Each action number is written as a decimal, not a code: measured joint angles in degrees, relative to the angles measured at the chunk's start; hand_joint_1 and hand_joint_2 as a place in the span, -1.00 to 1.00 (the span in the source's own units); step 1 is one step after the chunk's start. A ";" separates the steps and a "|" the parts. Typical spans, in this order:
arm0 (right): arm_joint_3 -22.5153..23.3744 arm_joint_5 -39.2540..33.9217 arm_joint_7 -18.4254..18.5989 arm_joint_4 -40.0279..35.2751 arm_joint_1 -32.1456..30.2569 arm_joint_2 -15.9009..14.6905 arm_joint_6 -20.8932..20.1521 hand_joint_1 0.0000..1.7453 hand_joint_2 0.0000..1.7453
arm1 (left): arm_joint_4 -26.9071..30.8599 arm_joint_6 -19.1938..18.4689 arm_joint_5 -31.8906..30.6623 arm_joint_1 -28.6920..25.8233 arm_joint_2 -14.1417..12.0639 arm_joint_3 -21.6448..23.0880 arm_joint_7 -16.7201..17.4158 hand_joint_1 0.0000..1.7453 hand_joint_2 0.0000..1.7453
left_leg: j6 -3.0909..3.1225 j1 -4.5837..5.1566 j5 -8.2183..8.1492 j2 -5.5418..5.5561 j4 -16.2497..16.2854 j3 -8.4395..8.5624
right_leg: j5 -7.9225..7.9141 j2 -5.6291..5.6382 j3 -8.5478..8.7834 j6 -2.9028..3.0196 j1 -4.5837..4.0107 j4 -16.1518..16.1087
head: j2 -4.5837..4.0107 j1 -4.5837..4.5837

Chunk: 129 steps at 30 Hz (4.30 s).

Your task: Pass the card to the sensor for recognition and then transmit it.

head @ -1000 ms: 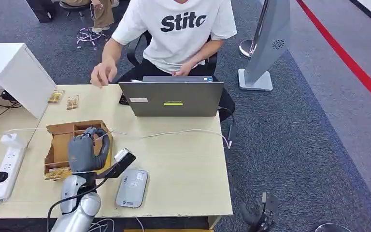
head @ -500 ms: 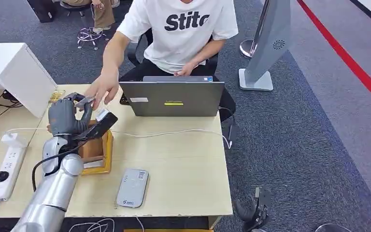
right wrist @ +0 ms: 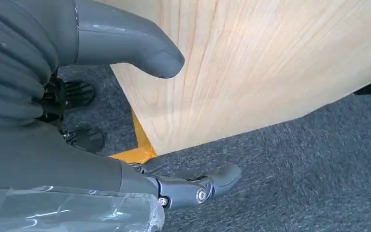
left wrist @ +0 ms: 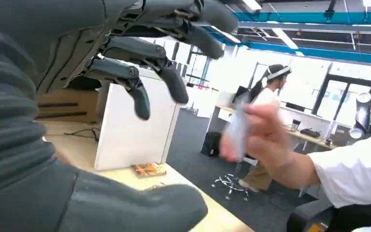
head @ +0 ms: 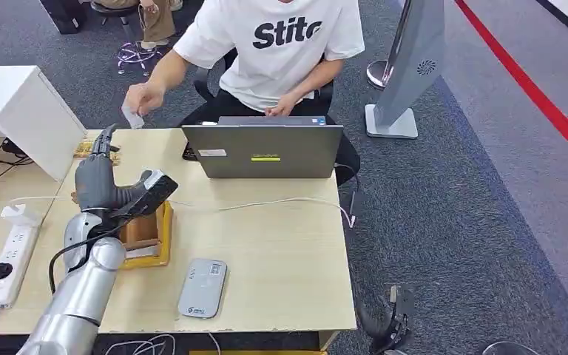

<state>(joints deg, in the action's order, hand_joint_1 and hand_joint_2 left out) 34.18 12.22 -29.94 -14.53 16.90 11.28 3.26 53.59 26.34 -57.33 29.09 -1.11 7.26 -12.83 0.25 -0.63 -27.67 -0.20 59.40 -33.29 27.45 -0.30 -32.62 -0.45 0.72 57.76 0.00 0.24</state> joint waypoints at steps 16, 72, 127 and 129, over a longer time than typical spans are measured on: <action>0.94 -2.27 -2.54 -0.04 -1.67 -0.50 0.00 -1.00 1.00 | 22.15 1.70 -1.86 -24.91 -2.53 0.85 -4.20 -1.00 1.00 | 0.05 0.00 -0.13 -0.13 -0.02 -0.09 | 0.08 0.14 -0.16 0.02 0.00 -0.03 | 0.00 -0.02; 1.33 -0.66 -3.19 -0.11 -2.43 -1.33 0.87 -1.00 1.00 | 7.15 9.40 -16.68 -31.58 -14.62 -4.17 -0.68 -1.00 1.00 | 0.01 -0.02 -0.10 -0.09 -0.05 -0.16 | 0.09 0.09 -0.22 0.08 -0.01 0.01 | 0.00 -0.02; -0.11 0.52 -3.04 -0.11 -2.26 -0.92 2.05 -1.00 1.00 | 8.73 10.86 -17.72 -29.85 -12.44 -10.14 -1.23 -1.00 1.00 | 0.00 -0.02 -0.09 -0.09 -0.05 -0.17 | 0.08 0.10 -0.22 0.08 -0.01 0.01 | 0.00 0.00; -0.17 0.55 -3.04 -0.11 -2.26 -0.90 2.05 -1.00 1.00 | 8.40 10.88 -17.92 -29.57 -12.44 -10.14 -1.29 -1.00 1.00 | 0.00 -0.02 -0.09 -0.10 -0.05 -0.16 | 0.08 0.10 -0.22 0.08 -0.01 0.01 | 0.00 0.00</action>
<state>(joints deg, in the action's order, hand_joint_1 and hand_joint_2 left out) 34.01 12.76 -32.98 -14.64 14.64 10.38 5.31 61.99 37.22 -75.25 -0.49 -13.55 -2.89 -14.12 0.25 -0.64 -27.76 -0.30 59.35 -33.46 27.54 -0.20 -32.84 -0.37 0.71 57.77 0.00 0.24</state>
